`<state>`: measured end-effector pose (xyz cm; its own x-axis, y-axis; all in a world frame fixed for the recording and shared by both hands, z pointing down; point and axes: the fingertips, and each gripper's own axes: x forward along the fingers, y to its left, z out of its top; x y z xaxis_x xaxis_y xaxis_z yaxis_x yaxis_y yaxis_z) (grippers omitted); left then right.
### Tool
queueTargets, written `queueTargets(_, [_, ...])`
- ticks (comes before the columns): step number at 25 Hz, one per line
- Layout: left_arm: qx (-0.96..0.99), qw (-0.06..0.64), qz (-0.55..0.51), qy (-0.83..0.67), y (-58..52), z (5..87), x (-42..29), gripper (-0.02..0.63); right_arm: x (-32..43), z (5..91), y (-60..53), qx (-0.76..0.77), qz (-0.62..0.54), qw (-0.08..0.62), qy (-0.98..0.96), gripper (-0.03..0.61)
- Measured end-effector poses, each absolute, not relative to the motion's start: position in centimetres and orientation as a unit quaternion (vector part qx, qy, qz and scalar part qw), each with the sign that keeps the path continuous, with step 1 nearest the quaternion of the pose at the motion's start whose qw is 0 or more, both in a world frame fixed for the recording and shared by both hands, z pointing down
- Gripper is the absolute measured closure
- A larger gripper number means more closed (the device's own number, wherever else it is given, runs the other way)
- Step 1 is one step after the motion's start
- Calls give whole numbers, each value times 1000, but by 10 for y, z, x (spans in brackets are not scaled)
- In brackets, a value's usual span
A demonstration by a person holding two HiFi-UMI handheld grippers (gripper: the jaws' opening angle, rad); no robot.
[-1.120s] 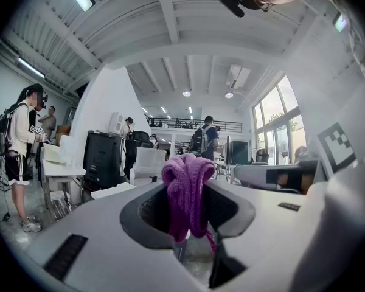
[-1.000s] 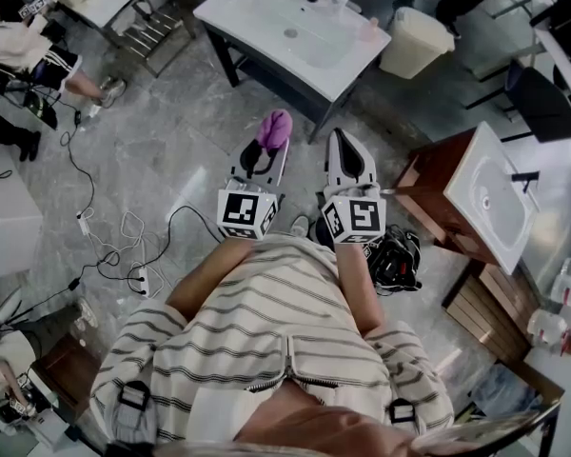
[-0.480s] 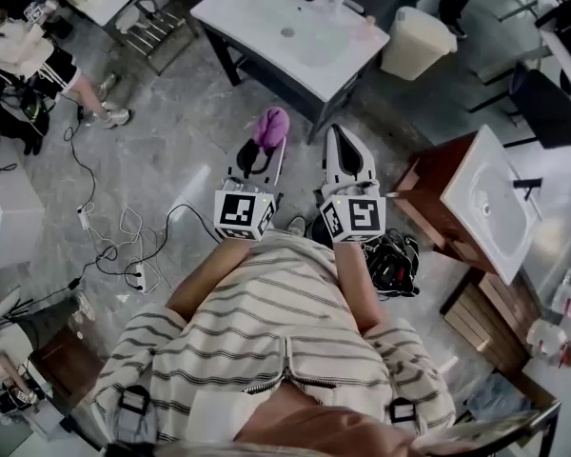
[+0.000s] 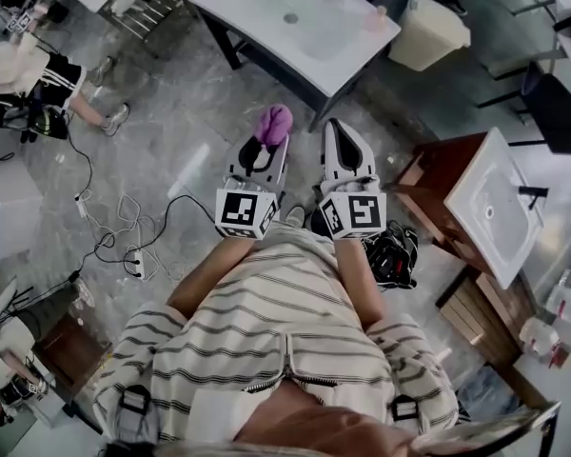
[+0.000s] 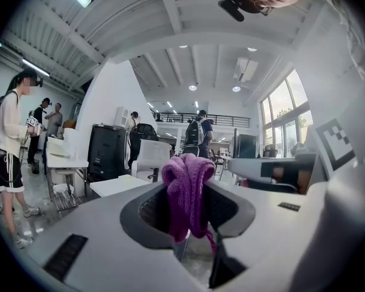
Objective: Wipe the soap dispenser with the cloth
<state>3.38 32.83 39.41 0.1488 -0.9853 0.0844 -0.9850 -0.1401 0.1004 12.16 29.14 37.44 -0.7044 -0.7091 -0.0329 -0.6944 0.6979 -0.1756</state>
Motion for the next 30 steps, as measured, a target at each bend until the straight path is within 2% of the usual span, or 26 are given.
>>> queueTargets(10, [778,74,-1,-624,187,402,-13,485,79,376,160,-412,-69,40,908,569])
queueTargets(18, [814,77,-3,-575,69,378,-49,485,37,356,48,-454,-71,33,887,569])
queueTargets(30, [849,87,15,-521,-46,386,-75,485,6,372,-60,-505,-89,10,858,569])
